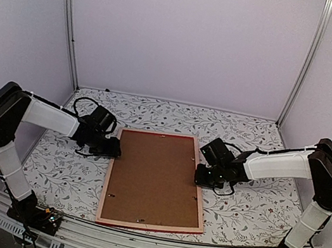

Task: Put the photo into the frame
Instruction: Press the fastener onto the backboard.

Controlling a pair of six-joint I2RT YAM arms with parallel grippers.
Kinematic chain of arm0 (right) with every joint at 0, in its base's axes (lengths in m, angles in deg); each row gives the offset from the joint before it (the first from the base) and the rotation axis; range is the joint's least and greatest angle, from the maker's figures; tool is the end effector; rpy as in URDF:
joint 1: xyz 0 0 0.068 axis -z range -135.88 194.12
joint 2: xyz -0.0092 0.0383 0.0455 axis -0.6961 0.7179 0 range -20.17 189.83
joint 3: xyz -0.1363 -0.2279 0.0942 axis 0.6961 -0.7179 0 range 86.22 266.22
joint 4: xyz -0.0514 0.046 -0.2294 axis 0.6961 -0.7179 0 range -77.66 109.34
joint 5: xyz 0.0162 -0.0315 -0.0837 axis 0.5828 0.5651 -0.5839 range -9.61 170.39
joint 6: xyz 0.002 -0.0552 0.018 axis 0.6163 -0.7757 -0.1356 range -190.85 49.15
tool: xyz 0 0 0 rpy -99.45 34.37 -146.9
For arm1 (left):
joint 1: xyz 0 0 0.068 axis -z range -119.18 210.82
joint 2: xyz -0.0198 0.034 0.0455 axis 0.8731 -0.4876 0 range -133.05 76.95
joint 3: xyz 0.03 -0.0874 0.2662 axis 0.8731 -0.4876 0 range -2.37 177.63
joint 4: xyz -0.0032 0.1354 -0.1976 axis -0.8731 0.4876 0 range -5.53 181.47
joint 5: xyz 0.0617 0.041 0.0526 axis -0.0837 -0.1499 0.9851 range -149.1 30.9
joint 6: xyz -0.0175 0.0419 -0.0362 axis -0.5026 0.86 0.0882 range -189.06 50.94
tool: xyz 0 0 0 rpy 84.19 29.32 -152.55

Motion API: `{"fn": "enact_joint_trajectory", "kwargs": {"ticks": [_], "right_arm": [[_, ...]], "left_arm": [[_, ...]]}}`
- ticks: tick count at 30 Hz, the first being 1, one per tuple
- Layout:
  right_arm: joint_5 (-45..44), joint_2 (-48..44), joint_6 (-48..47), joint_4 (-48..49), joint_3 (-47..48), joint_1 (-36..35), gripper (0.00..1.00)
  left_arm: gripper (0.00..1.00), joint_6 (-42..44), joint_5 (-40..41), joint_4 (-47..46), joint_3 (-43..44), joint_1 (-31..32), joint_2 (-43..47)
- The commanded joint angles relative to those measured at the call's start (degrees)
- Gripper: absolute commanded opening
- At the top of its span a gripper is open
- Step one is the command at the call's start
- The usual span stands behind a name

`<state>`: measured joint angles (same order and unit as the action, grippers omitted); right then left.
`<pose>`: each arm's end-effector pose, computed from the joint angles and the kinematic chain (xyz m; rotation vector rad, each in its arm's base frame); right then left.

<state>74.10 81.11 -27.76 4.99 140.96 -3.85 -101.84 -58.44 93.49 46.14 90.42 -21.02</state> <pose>0.2212 0.2388 0.1613 -0.0759 2.6810 0.3937 0.2679 -0.1517 0.1562 -0.0776 2.6393 -0.3727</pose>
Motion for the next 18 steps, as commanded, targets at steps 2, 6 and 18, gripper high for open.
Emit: {"fn": "enact_joint_trajectory", "kwargs": {"ticks": [2, 6, 18], "right_arm": [[2.54, 1.07, 1.3, -2.64, -1.92, -0.2, 0.13], [2.69, 1.12, 1.34, -2.41, -2.17, -0.2, 0.13], [2.93, 1.12, 1.47, -2.0, -2.84, -0.2, 0.13]], "left_arm": [[0.48, 0.43, 0.99, 0.22, 0.15, -0.23, -0.61], [0.39, 0.42, 2.97, 0.21, -0.75, -0.44, 0.91], [0.41, -0.48, -0.2, -1.3, -0.6, -1.57, 5.15]]}}
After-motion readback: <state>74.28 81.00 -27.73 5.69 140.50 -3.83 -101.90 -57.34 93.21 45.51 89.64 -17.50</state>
